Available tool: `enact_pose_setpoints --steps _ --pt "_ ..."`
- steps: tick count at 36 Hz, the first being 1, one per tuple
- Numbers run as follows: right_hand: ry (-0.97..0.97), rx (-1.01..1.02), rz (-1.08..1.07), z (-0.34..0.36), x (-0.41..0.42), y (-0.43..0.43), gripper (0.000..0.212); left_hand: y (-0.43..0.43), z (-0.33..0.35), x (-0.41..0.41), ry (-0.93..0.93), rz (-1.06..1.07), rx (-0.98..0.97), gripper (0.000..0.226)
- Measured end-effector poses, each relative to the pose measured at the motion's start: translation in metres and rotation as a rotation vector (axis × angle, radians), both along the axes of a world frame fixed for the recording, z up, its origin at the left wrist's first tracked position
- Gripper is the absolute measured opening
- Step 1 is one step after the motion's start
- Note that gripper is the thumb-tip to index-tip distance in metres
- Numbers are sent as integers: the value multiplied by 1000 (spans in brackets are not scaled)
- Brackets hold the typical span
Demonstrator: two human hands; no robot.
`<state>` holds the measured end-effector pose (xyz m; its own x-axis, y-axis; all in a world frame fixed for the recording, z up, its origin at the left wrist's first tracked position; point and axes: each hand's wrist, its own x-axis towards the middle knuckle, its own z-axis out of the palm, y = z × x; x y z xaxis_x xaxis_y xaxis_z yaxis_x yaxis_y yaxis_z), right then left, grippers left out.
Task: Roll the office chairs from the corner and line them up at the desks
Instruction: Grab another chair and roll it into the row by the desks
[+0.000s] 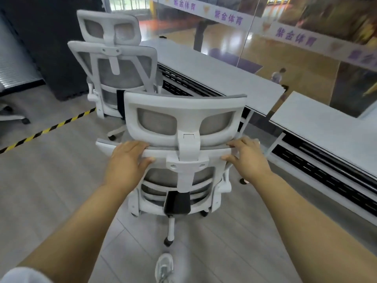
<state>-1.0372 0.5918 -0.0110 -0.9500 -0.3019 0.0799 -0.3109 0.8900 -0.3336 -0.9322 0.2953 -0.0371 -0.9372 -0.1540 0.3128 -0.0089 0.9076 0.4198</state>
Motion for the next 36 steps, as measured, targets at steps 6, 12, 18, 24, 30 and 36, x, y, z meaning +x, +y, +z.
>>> enact_pose_setpoints --steps 6,12,18,24,30,36 --pt "-29 42 -37 1 -56 18 48 23 3 -63 27 -27 -23 43" --pt "-27 88 -58 5 -110 34 47 37 7 -124 4 -29 -39 41" --pt "-49 134 -48 13 -163 47 45 48 16 -177 -38 -38 -31 39" --pt "-57 112 -62 11 -206 50 47 52 13 -219 -62 -34 -20 39" --pt "-42 79 -13 8 -247 51 46 53 13 -254 -76 8 -4 39" --pt "-81 85 17 15 -284 51 47 60 17 -288 -141 64 53 39"
